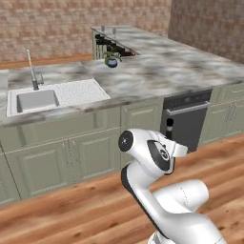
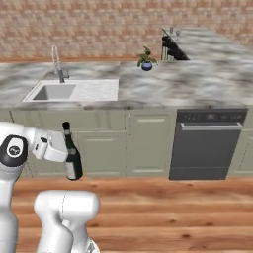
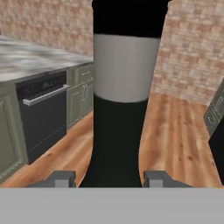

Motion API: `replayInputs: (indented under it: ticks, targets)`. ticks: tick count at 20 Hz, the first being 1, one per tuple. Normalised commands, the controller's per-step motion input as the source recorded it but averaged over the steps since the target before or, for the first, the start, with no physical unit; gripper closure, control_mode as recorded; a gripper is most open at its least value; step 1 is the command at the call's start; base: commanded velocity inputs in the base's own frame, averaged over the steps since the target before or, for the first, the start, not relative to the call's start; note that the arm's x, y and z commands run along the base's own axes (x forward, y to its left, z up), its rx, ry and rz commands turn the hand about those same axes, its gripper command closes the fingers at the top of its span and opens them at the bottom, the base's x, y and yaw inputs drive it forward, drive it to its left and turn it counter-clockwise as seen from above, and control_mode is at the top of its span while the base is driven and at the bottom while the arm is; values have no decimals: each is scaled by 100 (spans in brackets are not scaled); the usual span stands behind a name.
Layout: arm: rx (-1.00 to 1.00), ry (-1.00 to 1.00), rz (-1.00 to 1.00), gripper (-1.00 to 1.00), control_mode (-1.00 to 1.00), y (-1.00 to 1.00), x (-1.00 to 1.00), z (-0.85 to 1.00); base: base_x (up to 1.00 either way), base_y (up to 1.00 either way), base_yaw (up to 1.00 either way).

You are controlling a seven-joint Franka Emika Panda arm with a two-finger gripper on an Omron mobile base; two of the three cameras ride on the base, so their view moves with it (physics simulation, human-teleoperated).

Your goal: There is a wine glass and glass cup on the dining counter. Place the wine bottle next to the wine glass and the juice bottle next to the glass cup.

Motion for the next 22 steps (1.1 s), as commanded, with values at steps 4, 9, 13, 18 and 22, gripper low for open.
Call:
replayInputs:
  ticks: [4, 9, 13, 18, 22]
  targets:
    - [0, 0, 0, 100, 100, 0, 0, 0, 42, -62, 0]
    - [0, 0, 0, 100, 100, 0, 0, 0, 41, -62, 0]
    - [0, 0, 0, 100, 100, 0, 0, 0, 42, -63, 0]
    - [0, 0, 0, 100, 100, 0, 0, 0, 41, -64, 0]
    - [0, 0, 0, 100, 100, 0, 0, 0, 41, -64, 0]
